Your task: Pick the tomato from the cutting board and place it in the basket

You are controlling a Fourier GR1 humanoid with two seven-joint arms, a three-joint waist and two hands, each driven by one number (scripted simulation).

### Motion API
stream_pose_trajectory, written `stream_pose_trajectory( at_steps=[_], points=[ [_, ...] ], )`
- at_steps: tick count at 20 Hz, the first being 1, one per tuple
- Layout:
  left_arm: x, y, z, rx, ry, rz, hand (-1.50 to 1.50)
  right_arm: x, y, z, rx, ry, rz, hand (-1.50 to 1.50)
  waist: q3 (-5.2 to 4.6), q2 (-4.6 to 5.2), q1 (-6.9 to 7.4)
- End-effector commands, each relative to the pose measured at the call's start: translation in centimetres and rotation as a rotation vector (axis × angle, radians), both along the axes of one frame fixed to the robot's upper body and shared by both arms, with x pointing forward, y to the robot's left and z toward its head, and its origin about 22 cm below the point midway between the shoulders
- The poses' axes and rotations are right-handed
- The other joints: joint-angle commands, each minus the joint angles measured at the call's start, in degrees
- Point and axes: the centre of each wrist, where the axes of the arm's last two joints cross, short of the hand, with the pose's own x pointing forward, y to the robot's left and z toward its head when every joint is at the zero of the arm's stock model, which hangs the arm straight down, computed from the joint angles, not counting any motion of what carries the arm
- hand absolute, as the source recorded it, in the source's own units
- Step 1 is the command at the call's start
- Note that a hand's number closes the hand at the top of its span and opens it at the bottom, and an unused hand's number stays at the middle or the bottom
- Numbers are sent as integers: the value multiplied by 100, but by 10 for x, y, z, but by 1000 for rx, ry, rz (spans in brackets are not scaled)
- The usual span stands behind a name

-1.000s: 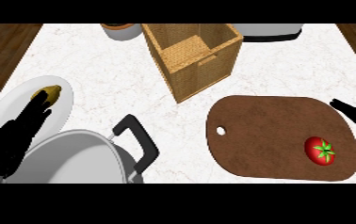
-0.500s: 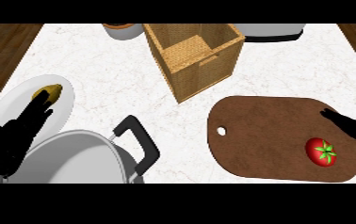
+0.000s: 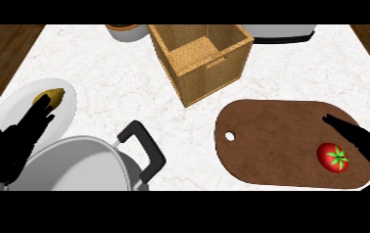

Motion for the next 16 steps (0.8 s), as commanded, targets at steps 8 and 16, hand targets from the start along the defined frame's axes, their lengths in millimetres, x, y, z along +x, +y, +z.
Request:
stream_pose_trajectory(
  at_steps=[8,16],
  points=[
    [-28,-29,-68,-115,204,15,0,9,3,-5,-70,-79,93,150,-255,131,-52],
    [-32,-21,-67,-135,199,5,0,10,8,-24,-112,-118,111,150,-254,133,-26]
  ],
)
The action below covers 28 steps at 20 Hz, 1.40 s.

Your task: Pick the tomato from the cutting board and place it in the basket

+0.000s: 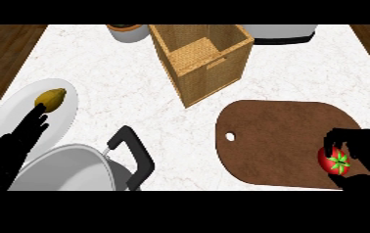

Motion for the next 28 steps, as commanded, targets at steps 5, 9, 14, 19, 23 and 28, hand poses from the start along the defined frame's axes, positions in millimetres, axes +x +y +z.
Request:
stream_pose_trajectory(
  at_steps=[5,9,14,19,23,28],
  points=[
    [-26,-20,-33,-127,149,-28,0,-14,105,-4,-21,-66,311,150,-319,159,238],
    [-29,-21,-30,-124,160,-60,0,-28,170,2,-7,-122,448,150,-352,156,401],
    [-26,-29,-47,-158,167,-5,0,-56,261,16,293,-156,404,150,-306,136,66],
    [-28,-32,-53,-155,165,17,0,-73,300,57,781,-238,290,150,-288,130,-103],
    [-26,-36,-64,-151,163,27,0,-70,303,86,837,-329,223,150,-296,127,-89],
    [-31,-40,-74,-160,173,15,0,-48,303,130,818,-441,93,150,-303,119,-26]
  ],
)
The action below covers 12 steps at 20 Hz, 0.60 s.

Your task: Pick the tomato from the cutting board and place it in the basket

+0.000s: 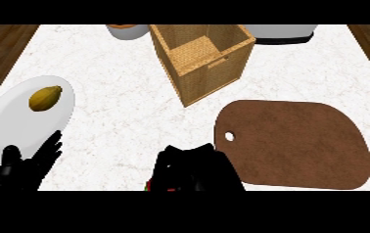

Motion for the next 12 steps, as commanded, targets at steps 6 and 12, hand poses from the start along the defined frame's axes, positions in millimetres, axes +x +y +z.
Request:
stream_pose_trajectory(
  at_steps=[6,12],
  points=[
    [9,-32,-25,-116,6,-7,0,44,11,90,113,-26,-202,150,-132,54,23],
    [17,-32,-19,-112,-6,2,0,88,26,129,64,7,-247,150,-119,63,36]
  ],
)
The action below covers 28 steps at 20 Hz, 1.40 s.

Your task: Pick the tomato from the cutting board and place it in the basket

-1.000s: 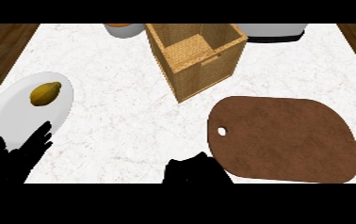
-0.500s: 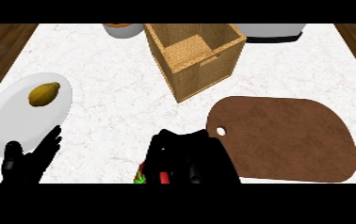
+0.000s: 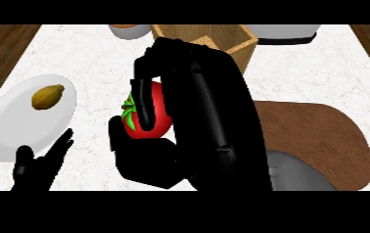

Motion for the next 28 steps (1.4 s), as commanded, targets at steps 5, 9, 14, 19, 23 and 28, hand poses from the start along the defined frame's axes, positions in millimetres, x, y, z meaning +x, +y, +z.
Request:
stream_pose_trajectory(
  at_steps=[5,9,14,19,23,28],
  points=[
    [10,-14,-22,-90,17,55,0,51,15,53,-38,89,-99,150,-128,55,-54],
    [17,-28,-25,-77,23,36,0,94,12,46,-51,83,-108,150,-123,98,-39],
    [13,-27,-33,-97,29,38,0,116,16,15,-35,132,-90,150,-123,98,-12],
    [13,-28,-25,-77,3,17,0,143,-3,-26,130,226,-120,150,-117,106,61],
    [25,-37,-30,-87,19,32,0,166,-16,-39,141,217,-98,150,-118,132,-33],
    [11,-26,-31,-56,17,39,0,185,-28,-57,139,226,-85,150,-113,87,-10]
  ],
)
